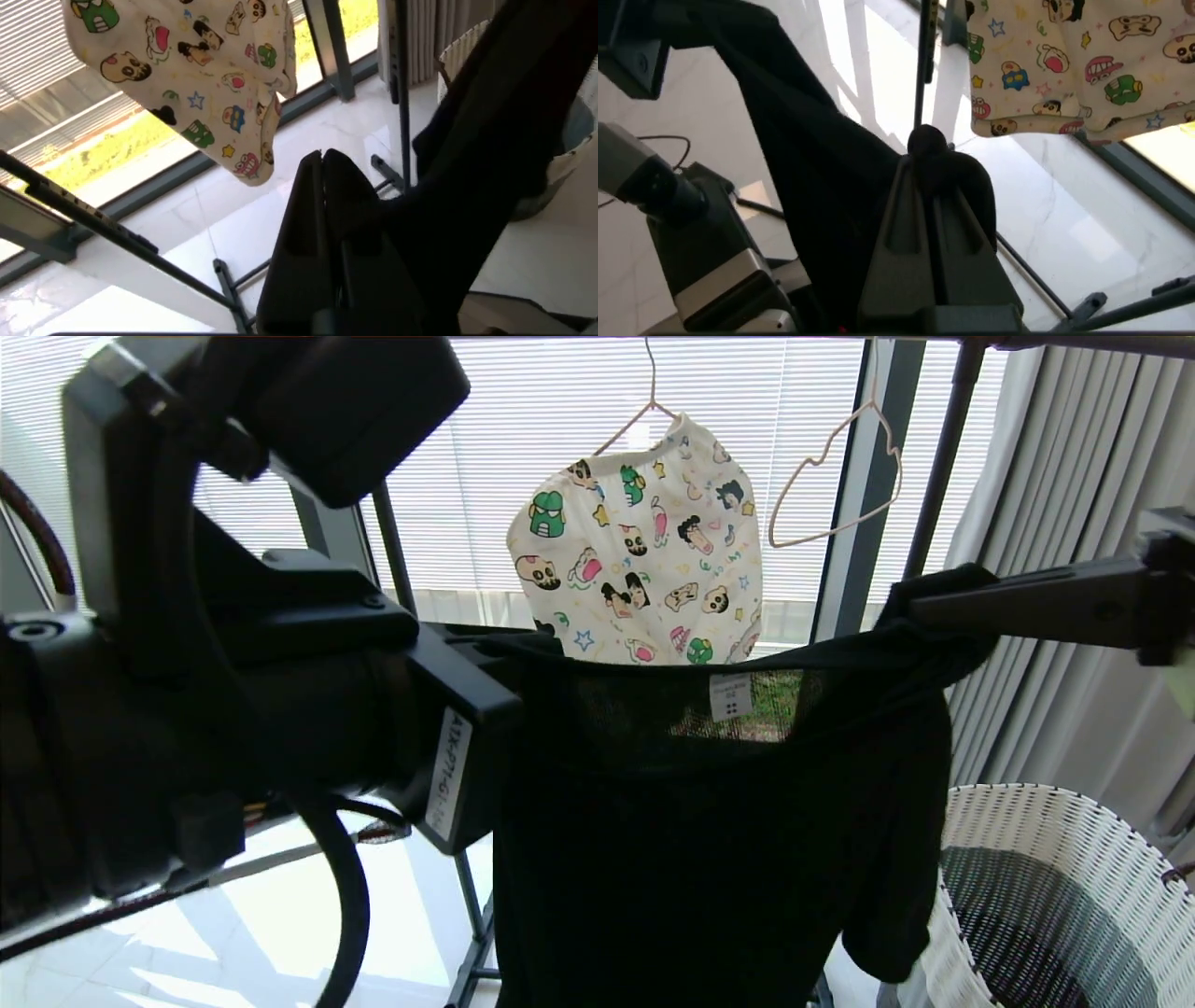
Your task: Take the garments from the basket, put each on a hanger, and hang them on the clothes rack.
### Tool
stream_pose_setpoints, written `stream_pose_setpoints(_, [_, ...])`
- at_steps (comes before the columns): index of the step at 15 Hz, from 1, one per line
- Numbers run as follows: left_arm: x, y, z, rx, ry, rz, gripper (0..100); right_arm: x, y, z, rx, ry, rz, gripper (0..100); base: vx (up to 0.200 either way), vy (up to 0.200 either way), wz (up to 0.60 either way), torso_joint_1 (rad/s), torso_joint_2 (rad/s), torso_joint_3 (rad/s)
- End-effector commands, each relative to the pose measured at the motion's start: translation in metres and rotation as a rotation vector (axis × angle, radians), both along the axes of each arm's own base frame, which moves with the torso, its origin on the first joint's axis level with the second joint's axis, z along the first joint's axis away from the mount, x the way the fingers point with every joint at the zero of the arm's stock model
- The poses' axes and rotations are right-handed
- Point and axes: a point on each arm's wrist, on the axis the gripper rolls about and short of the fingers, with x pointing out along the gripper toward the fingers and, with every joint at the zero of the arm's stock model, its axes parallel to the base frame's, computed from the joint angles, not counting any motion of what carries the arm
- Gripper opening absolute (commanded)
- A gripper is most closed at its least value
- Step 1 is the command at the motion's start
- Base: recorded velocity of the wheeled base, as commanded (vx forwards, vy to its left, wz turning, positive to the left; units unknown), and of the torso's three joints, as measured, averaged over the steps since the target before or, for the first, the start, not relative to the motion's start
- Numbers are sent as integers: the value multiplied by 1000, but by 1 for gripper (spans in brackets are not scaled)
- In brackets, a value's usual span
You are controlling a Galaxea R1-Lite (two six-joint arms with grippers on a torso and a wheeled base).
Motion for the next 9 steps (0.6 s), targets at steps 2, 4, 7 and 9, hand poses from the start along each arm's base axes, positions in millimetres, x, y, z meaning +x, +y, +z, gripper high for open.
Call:
stream_pose_setpoints(2, [18, -7, 6, -15, 0, -52, 0, -40, -33, 3, 26, -8, 81, 0, 0, 0, 0, 0, 0, 0])
stream_pose_setpoints(4, [27, -20, 8, -52, -27, -60, 0, -53, -32, -3, 9, 12, 173, 0, 0, 0, 0, 0, 0, 0])
stream_pose_setpoints(7, [35, -32, 4, -77, -48, -67, 0, -55, -24, -10, -17, 31, 222, 0, 0, 0, 0, 0, 0, 0])
stream_pose_setpoints(9, [34, -31, 4, -77, -48, -65, 0, -54, -24, -10, -21, 29, 204, 0, 0, 0, 0, 0, 0, 0])
